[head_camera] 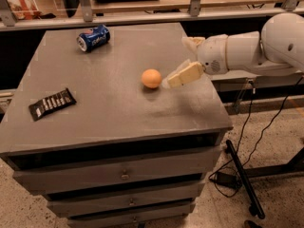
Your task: Move orange near rxbar chocolate
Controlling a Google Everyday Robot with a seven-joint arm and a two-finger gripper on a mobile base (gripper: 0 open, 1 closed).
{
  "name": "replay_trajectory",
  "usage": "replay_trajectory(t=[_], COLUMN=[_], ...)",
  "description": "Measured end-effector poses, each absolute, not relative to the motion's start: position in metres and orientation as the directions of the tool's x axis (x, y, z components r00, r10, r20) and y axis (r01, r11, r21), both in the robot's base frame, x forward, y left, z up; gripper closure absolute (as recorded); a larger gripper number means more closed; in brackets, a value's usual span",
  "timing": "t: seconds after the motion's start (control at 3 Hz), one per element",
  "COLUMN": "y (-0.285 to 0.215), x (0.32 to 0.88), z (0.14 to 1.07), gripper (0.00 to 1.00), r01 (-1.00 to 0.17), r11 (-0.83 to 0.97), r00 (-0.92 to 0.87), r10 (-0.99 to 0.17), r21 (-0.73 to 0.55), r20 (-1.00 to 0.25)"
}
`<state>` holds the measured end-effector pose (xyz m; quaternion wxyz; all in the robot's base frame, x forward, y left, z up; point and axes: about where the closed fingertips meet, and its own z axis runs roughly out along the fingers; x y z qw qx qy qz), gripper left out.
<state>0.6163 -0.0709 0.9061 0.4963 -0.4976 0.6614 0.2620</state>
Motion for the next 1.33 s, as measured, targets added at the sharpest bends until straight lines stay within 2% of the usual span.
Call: replay_trajectory(t=[1.33], y=[-0.029], x=[0.614], z=[0.876], gripper=[0.00], r01=[-0.960], r11=[0.268], r00=[-0.038], r10=[-0.413], r21=[-0.082], r20=[-0.910])
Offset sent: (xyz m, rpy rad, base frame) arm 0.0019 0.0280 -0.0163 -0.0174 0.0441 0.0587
